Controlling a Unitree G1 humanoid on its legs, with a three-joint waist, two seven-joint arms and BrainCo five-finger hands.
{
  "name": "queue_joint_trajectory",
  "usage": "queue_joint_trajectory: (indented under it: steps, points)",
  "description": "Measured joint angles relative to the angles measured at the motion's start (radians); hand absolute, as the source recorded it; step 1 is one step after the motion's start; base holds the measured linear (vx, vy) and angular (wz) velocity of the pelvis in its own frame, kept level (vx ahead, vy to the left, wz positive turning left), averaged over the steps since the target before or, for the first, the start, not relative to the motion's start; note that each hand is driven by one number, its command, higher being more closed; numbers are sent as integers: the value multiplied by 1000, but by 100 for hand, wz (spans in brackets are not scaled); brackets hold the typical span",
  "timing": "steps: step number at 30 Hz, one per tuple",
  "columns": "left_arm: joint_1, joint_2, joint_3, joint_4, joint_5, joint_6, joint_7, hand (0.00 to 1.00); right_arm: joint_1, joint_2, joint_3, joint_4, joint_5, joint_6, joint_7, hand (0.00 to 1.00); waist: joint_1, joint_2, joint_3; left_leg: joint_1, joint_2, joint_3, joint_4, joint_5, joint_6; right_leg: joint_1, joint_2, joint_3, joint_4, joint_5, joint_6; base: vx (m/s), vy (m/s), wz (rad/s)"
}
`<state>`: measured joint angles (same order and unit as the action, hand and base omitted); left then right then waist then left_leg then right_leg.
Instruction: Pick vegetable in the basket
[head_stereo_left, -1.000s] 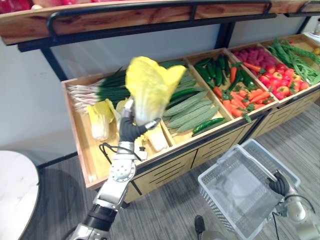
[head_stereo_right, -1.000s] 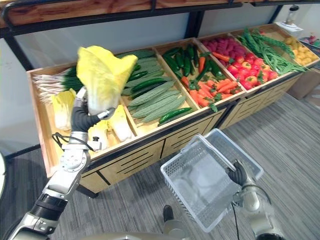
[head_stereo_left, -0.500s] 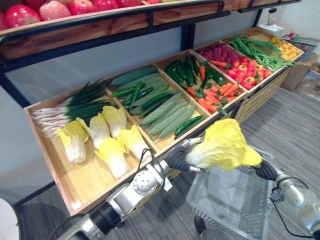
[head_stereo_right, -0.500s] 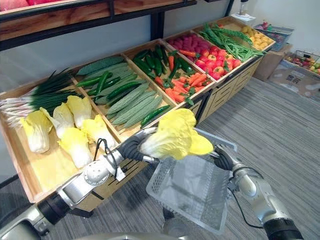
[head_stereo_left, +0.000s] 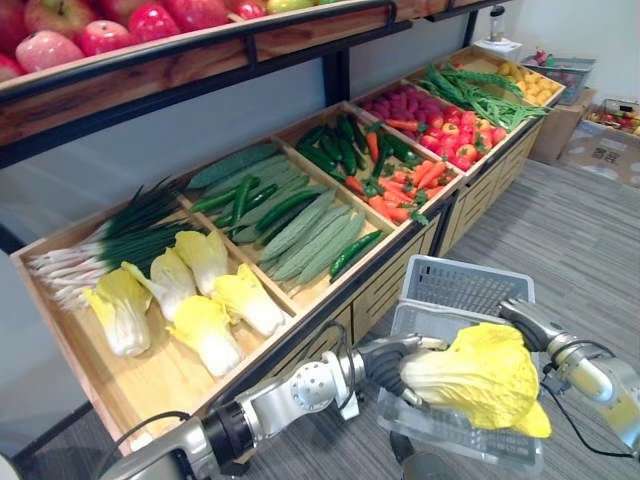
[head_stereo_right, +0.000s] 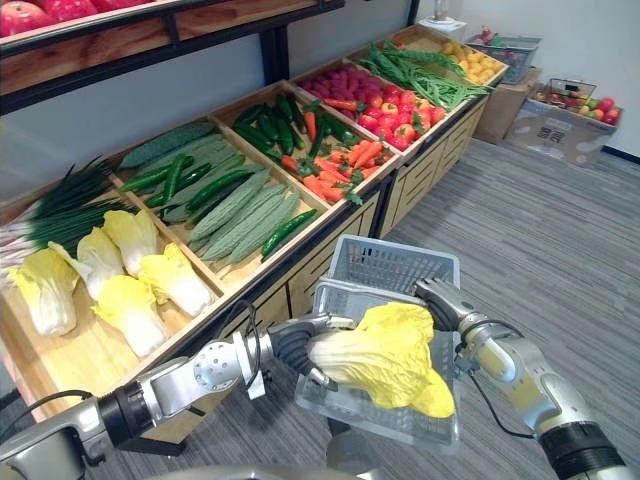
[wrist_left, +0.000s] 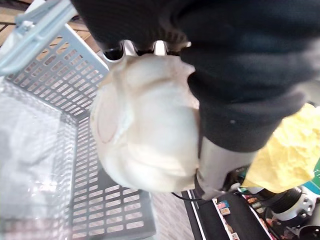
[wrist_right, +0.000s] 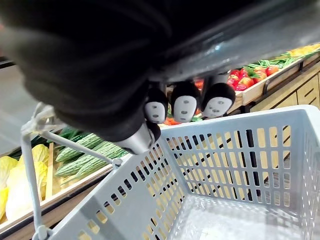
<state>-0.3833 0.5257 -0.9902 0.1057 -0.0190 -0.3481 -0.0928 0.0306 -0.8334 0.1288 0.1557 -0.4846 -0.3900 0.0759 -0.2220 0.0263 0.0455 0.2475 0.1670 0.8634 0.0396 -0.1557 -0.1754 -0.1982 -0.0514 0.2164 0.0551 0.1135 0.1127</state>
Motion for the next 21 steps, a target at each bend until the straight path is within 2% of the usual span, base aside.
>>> queue_joint_trajectory:
  steps: [4,7,15,17,21]
  points:
    - [-20,-13,-14,72,29,2,13,100,0,-11,4,-23,-8,-15,8,100,-20,7,-1,0,-1,7,2,0,0,-11,3,5,16,-5,-2,-46,-14,-8]
    - [-21,-29,-15,119,44,3,18,100,-9,-14,7,-31,-8,-37,24,100,-23,10,-1,0,-5,29,4,0,0,-29,4,12,28,-5,-2,-49,2,-18]
    - [-25,-146,3,283,155,29,53,100,-48,-14,38,-60,-7,-40,79,100,-28,21,-3,1,-7,62,12,0,0,-59,19,39,54,-9,-6,-22,-2,-12]
    - [-26,-180,15,313,203,30,79,100,-48,-14,38,-69,-7,-41,90,100,-32,27,-3,1,-7,65,14,0,0,-61,19,39,57,-12,-2,-27,1,-4]
    - [-29,-210,25,358,270,30,98,100,-51,-14,43,-77,-7,-59,112,100,-40,33,-3,2,-11,75,14,0,0,-77,20,40,72,-20,-7,-41,3,-8]
